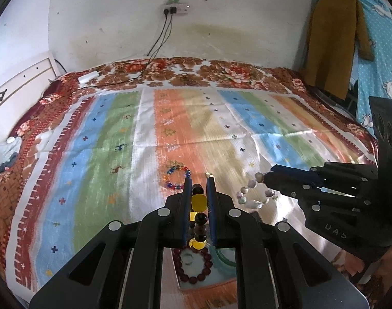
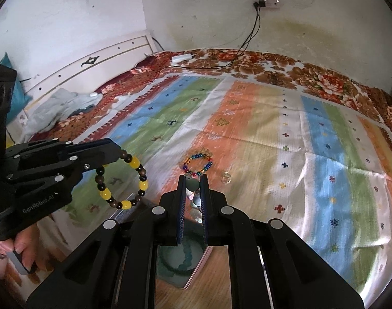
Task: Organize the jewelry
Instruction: 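Carry both bracelets over the tin box and release them, then move both open tools toward the multicolour bracelet and gold ring, then grasp the multicolour bracelet with the left tool while the right grasps the gold ring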
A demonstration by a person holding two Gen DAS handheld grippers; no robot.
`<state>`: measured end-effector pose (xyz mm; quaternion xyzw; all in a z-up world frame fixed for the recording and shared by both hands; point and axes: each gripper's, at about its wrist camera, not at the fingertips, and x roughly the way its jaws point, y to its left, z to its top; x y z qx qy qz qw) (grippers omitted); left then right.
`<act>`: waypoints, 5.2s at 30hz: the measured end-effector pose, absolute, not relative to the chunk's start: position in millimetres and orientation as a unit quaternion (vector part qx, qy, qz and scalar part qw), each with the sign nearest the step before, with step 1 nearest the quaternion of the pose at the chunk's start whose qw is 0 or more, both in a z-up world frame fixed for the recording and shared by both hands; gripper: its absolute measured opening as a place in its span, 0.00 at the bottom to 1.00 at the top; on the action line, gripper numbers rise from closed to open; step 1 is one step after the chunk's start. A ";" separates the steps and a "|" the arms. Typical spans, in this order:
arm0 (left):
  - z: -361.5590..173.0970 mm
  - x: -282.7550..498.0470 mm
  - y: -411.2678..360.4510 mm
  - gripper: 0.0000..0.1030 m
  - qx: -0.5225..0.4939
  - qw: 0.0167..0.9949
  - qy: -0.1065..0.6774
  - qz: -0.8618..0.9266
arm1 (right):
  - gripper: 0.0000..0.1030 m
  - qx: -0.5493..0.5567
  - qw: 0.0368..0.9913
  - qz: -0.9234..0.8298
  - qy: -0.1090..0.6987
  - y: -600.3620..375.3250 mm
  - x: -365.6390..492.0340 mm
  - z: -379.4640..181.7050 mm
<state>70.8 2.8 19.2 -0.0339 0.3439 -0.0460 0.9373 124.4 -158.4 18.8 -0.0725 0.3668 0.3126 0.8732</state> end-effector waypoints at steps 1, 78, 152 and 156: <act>17.6 68.1 0.9 0.11 -0.031 0.937 0.345 -0.048 | 0.11 -0.075 0.872 0.315 0.368 -157.8 121.4 17.3; -32.5 196.9 46.0 0.63 -0.071 0.874 0.480 -0.017 | 0.48 -0.059 0.845 0.265 0.461 -152.0 219.0 -26.6; -122.4 287.4 45.8 0.09 0.026 0.807 0.589 -0.029 | 0.15 -0.149 0.778 0.265 0.550 -98.8 278.8 -120.1; -108.7 285.1 50.5 0.09 0.010 0.818 0.575 -0.028 | 0.15 -0.150 0.779 0.265 0.547 -99.9 277.7 -117.8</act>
